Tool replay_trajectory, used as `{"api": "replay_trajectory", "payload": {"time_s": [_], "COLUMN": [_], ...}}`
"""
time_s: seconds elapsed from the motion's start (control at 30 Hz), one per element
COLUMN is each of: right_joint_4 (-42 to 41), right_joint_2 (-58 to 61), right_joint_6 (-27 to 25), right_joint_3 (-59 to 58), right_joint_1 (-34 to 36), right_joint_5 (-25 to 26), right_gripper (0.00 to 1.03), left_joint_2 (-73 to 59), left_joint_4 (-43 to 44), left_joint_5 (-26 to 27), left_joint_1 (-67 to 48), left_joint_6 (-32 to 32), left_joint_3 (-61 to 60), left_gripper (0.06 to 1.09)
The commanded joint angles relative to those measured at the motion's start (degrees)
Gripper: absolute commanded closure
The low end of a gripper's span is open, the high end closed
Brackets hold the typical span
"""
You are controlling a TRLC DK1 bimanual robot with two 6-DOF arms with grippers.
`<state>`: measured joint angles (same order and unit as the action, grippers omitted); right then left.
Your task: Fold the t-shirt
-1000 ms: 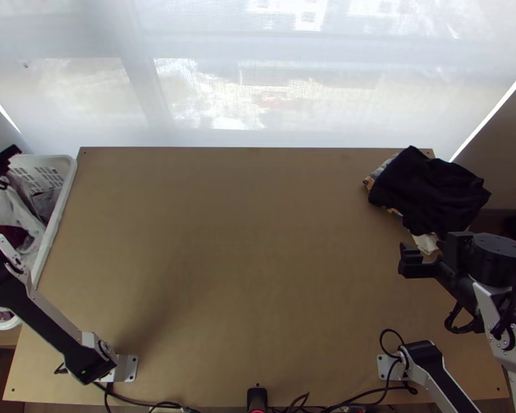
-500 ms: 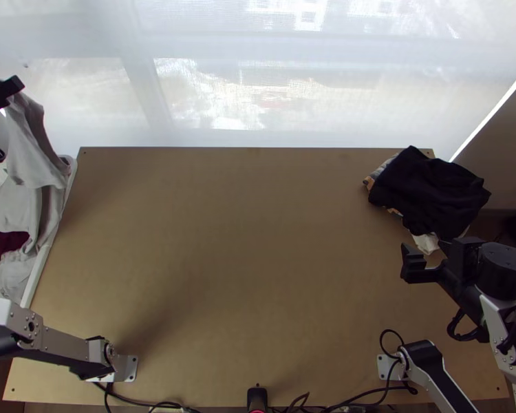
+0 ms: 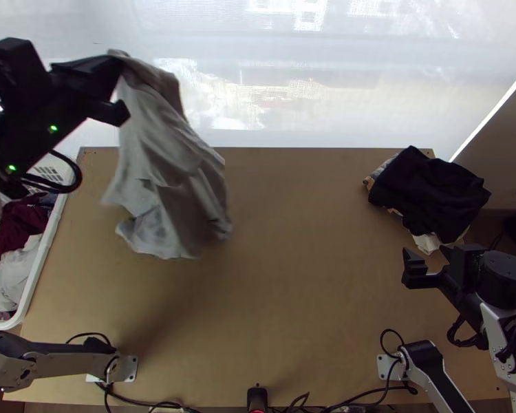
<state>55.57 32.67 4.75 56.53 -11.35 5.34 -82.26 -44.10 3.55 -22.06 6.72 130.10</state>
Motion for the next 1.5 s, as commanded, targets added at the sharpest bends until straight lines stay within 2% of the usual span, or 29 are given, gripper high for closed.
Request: {"api": "replay_trajectory", "payload": {"time_s": [0.0, 0.37, 0.63, 0.8, 0.93, 1.27, 1.47], "right_joint_4": [-0.4, -0.5, -0.6, -0.7, -2.7, -13.9, -21.3], "right_joint_2": [-0.1, 0.4, 0.4, 0.9, 3.0, 10.3, 17.9], "right_joint_6": [-0.9, -1.0, -1.0, -3.9, -4.9, -7.1, -8.5], "right_joint_3": [-0.7, -0.7, -0.8, -1.2, -3.0, -11.4, -14.4], "right_joint_1": [0.9, 2.2, 2.0, 0.0, -3.1, -10.4, -12.4], "right_joint_5": [0.1, 0.0, 0.0, 0.1, 0.1, -0.1, -6.2], "right_gripper": [0.05, 0.05, 0.05, 0.05, 0.05, 0.05, 0.05], "left_joint_2": [-2.5, -8.2, -7.6, -7.6, -5.3, 1.8, 3.9], "left_joint_4": [-0.4, -2.0, -2.6, -5.6, -6.8, -9.2, -9.8], "left_joint_5": [-3.5, -3.4, -1.8, -1.5, -1.7, -2.1, -2.4], "left_joint_1": [-22.8, -32.6, -41.8, -43.6, -40.8, -27.3, -20.0], "left_joint_6": [-0.7, 0.1, -0.4, -0.4, -3.0, -6.6, -7.4], "left_joint_3": [-0.6, -13.7, -32.5, -40.2, -46.5, -60.5, -62.3], "left_gripper": [1.05, 1.05, 1.05, 1.05, 1.05, 1.05, 1.05]}}
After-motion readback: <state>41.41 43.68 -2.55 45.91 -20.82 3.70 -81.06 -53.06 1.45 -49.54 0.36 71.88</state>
